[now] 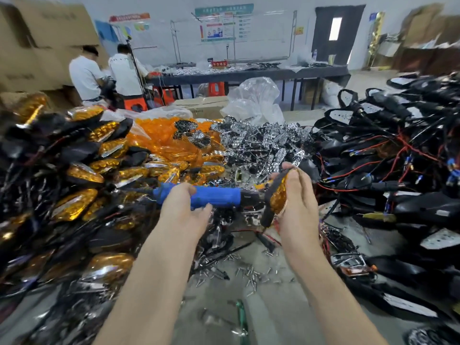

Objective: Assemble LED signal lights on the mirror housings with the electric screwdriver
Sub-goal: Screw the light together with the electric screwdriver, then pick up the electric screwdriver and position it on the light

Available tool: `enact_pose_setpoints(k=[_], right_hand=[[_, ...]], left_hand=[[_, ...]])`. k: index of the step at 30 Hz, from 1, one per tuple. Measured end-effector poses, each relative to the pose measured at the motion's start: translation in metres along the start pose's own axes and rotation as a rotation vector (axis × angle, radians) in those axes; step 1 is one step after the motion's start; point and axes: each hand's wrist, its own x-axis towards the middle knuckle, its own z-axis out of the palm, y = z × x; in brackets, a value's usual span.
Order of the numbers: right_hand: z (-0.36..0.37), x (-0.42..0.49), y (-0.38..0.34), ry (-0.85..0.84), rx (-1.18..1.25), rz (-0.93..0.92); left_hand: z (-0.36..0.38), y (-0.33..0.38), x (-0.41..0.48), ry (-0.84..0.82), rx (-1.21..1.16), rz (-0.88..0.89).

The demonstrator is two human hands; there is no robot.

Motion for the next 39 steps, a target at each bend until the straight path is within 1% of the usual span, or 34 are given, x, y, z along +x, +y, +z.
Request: enact_pose_setpoints(k=[1, 3, 5, 7, 9, 12, 13, 16, 17, 19, 21, 25, 33, 36, 39], right_hand=[[0.005, 0.000, -0.002, 0.007, -0.012, -0.002], [0.021, -0.001, -0.011, -0.004, -0.005, -0.016], [0.040, -0.004, -0.024, -0.042, 0.019, -0.013], [0.061, -0.003, -0.038, -0.044, 0.054, 0.005], [0.083, -0.002, -0.055, -0.027, 0.114, 0.052], [0.115, -0.004, -0.080, -0.019, 0.261, 0.124], [0.126, -0.005, -0.087, -0.018, 0.297, 0.124], [0.153, -0.010, -0.102, -0.069, 0.423, 0.146], [0.161, -0.011, -0.105, -0.106, 0.473, 0.149], [0.175, -0.013, -0.108, -0.171, 0.541, 0.164], [0.189, -0.015, -0.110, -0.218, 0.565, 0.164], [0.217, -0.022, -0.108, -0.271, 0.554, 0.192], [0.266, -0.018, -0.088, -0.360, 0.415, 0.150], [0.280, -0.009, -0.076, -0.384, 0.306, 0.111], [0.293, -0.004, -0.060, -0.498, 0.085, 0.067]], left_hand=[[0.002, 0.001, -0.007, -0.029, 0.041, -0.030], [-0.001, 0.004, -0.017, -0.063, 0.212, -0.072], [-0.005, 0.008, -0.030, -0.114, 0.431, -0.031], [-0.006, 0.013, -0.045, -0.222, 0.650, 0.071], [-0.006, 0.023, -0.060, -0.326, 0.820, 0.187], [-0.014, 0.047, -0.076, -0.447, 0.988, 0.502], [-0.016, 0.058, -0.080, -0.477, 1.047, 0.607], [-0.020, 0.090, -0.085, -0.510, 1.133, 0.822], [-0.022, 0.100, -0.085, -0.501, 1.151, 0.891], [-0.029, 0.121, -0.086, -0.482, 1.191, 0.972], [-0.038, 0.140, -0.085, -0.473, 1.241, 1.020], [-0.054, 0.176, -0.079, -0.383, 1.349, 1.093], [-0.081, 0.215, -0.050, -0.262, 1.416, 1.071], [-0.086, 0.225, -0.038, -0.220, 1.429, 1.038], [-0.087, 0.241, -0.020, -0.113, 1.390, 1.058]])
